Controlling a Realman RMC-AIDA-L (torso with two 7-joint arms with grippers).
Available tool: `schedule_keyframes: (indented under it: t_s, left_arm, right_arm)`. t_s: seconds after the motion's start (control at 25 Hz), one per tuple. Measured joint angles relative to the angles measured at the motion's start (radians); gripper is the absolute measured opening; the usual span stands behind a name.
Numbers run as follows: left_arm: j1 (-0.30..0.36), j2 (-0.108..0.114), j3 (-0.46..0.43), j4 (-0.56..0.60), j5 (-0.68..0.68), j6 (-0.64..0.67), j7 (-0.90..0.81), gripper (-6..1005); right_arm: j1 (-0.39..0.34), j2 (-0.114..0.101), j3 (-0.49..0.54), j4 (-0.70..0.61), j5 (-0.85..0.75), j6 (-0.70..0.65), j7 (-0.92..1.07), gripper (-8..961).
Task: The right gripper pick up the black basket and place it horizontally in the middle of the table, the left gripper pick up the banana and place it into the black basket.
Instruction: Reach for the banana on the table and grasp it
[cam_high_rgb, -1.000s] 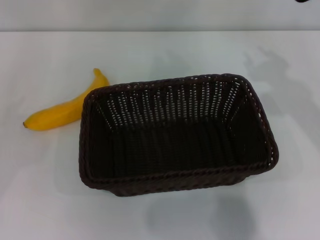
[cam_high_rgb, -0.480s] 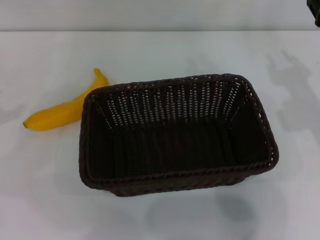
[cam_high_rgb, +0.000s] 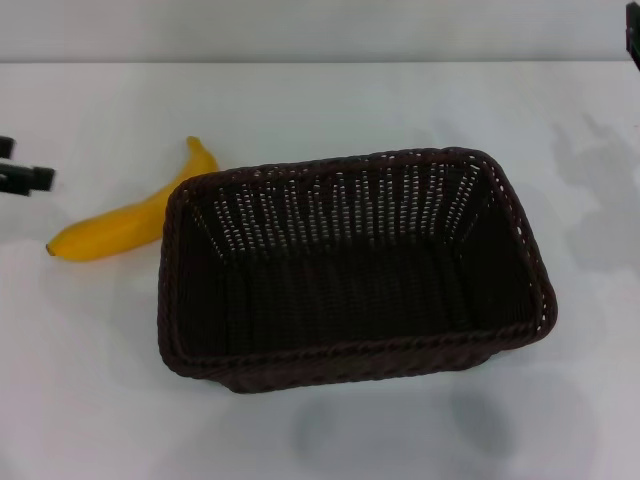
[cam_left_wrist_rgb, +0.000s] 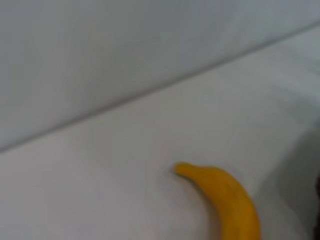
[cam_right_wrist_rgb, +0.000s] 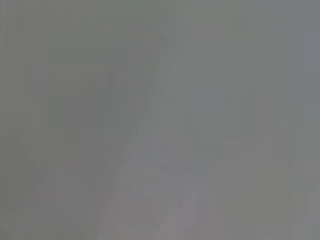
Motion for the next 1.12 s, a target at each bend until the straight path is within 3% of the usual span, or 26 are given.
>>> schedule_keyframes:
  t_s: [0.04,0.08,0.32,0.52,1.12]
  left_arm:
    - [-0.006,-0.023,0.025,-0.017,0.005,0.016,0.02,820]
    - [-0.006,-0.023,0.025,-0.017,0.005,0.016,0.02,819]
    - [-0.004,-0.082,0.1,-0.024,0.031,0.07,0.04,814]
    - [0.008,-0.099,0.106,-0.026,0.042,0.107,0.056,811]
    - [0.044,-0.118,0.098,-0.06,0.026,0.198,0.143,800]
  right_arm:
    - [-0.002,0.0,0.0,0.004,0.0,0.0,0.0,385]
    - [-0.002,0.001,0.0,0.007,0.0,-0.001,0.0,385]
    - [0.001,0.001,0.003,0.015,0.0,0.005,-0.001,384]
    - [0.001,0.001,0.006,0.016,0.0,0.01,-0.001,384]
    - [0.008,0.006,0.009,-0.007,-0.003,0.071,-0.014,385]
